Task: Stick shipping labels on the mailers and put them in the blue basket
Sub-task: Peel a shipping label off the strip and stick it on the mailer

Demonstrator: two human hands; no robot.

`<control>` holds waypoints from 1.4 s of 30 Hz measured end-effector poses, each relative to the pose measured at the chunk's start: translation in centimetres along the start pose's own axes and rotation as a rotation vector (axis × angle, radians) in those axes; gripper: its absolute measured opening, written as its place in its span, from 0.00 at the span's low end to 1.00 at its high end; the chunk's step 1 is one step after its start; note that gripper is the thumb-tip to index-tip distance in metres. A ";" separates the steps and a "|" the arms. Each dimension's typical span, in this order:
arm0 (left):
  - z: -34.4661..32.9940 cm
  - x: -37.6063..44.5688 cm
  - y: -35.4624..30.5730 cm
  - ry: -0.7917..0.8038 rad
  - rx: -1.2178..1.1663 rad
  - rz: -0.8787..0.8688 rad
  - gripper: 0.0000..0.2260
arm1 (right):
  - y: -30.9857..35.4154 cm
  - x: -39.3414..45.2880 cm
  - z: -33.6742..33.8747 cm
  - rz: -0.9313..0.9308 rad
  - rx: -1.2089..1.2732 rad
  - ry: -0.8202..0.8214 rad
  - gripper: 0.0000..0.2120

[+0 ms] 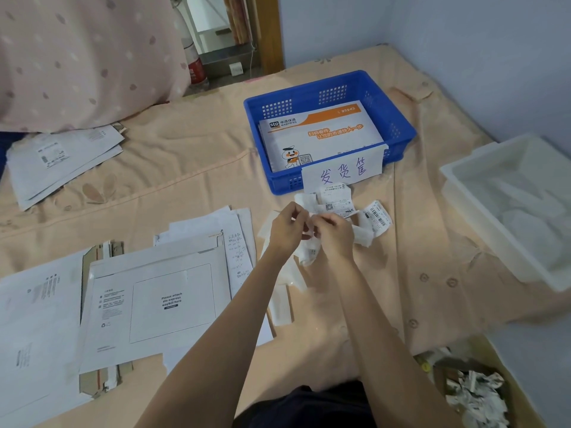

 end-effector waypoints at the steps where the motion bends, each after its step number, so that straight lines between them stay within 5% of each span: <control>1: 0.0 0.0 0.2 -0.003 -0.047 0.019 0.09 | -0.5 0.2 -0.2 -0.086 0.104 0.003 0.07; 7: 0.4 -0.2 1.1 -0.051 -0.231 0.125 0.10 | -1.1 -0.6 -0.9 -0.362 0.530 0.073 0.08; 13: 0.7 0.0 1.0 -0.005 -0.249 0.139 0.09 | -0.1 -0.7 -0.4 -0.106 -0.027 0.114 0.02; 20: 0.6 -0.4 1.3 0.056 -0.130 0.199 0.16 | 0.4 -0.8 -0.3 -0.027 0.105 0.085 0.02; 29: 0.5 -0.3 1.3 0.087 -0.011 0.110 0.10 | -0.5 -0.8 -0.5 -0.019 0.005 0.110 0.06; 39: 0.6 -0.5 1.7 0.153 -0.292 0.180 0.11 | -0.9 -0.8 -0.8 -0.241 0.272 0.220 0.11; 42: 0.8 -0.4 1.6 0.134 -0.268 0.188 0.11 | -0.6 -1.0 -0.5 -0.211 0.134 0.222 0.07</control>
Point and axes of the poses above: each hand's wrist, its own x-axis towards the middle knuckle, its own z-axis out of the back of the hand, y = z × x, the point moved 6 cm from there along x, towards the middle knuckle, and after that the axes turned 2 degrees about x, right-handed, at the moved point
